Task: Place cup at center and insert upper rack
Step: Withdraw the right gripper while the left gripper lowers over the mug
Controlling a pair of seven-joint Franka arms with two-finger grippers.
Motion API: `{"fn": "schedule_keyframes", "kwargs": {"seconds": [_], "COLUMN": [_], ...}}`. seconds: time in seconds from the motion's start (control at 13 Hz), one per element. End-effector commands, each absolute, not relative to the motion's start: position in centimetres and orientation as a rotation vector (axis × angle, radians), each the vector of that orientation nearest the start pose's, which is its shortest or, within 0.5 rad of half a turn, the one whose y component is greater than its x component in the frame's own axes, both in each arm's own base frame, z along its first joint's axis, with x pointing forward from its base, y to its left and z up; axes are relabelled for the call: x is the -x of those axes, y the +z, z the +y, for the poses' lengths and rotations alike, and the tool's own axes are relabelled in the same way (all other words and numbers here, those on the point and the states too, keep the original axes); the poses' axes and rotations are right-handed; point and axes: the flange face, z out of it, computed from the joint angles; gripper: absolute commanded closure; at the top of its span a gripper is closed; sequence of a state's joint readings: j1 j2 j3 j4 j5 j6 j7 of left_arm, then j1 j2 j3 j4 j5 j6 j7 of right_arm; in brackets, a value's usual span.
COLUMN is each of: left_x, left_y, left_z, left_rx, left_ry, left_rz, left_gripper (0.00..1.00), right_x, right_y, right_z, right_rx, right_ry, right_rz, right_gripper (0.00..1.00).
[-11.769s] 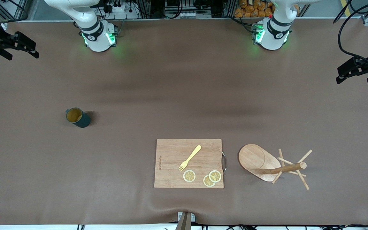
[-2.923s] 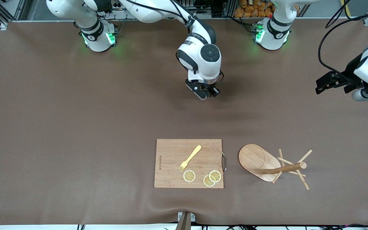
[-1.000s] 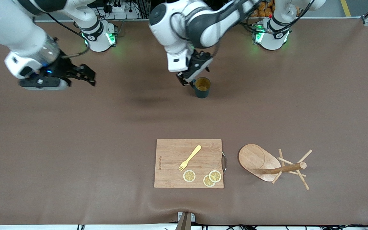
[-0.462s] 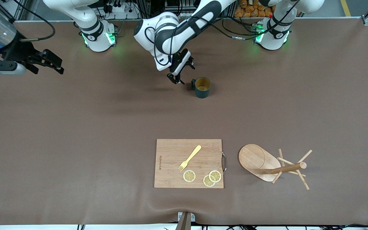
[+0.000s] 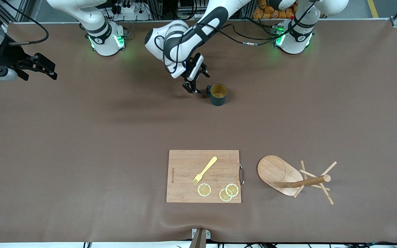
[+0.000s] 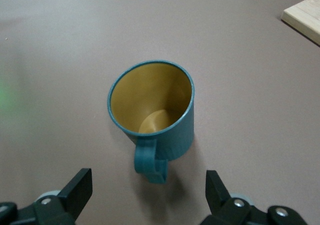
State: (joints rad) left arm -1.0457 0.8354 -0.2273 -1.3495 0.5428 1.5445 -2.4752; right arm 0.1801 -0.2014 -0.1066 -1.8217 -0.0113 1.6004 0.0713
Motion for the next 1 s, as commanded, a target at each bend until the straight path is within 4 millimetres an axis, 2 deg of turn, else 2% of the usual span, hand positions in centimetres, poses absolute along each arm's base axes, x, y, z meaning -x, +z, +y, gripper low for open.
{"fn": "schedule_keyframes", "kwargs": {"seconds": [0.0,0.15,0.31,0.38,0.46,0.69,0.92], "left_x": [-28.2,-28.1,-27.9,-27.8,-27.8,-28.3,-28.2], "left_y": [19.4,18.7,17.6,16.6,16.0,15.7,14.9], "left_z": [-61.2,-61.0,-60.7,-60.5,-60.3,-60.0,-59.9], "left_rx": [2.182,2.163,2.137,2.127,2.117,2.104,2.087], "left_ry": [-0.722,-0.729,-0.728,-0.73,-0.732,-0.736,-0.74], "left_rz": [-1.349,-1.357,-1.352,-1.346,-1.345,-1.353,-1.368], "left_gripper": [0.02,0.07,0.24,0.29,0.3,0.47,0.54], "right_x": [-49.2,-49.8,-50.2,-50.1,-50.1,-50.1,-50.2], "right_y": [60.7,60.4,59.9,60.0,60.0,60.0,60.0], "right_z": [1.8,1.4,1.3,1.8,2.2,1.6,1.8], "right_rx": [3.202,3.203,3.2,3.206,3.209,3.212,3.211], "right_ry": [0.047,0.04,0.047,0.049,0.051,0.055,0.045], "right_rz": [-0.11,-0.101,-0.085,-0.096,-0.1,-0.08,-0.088], "right_gripper": [0.0,0.0,0.0,0.0,0.0,0.0,0.0]}}
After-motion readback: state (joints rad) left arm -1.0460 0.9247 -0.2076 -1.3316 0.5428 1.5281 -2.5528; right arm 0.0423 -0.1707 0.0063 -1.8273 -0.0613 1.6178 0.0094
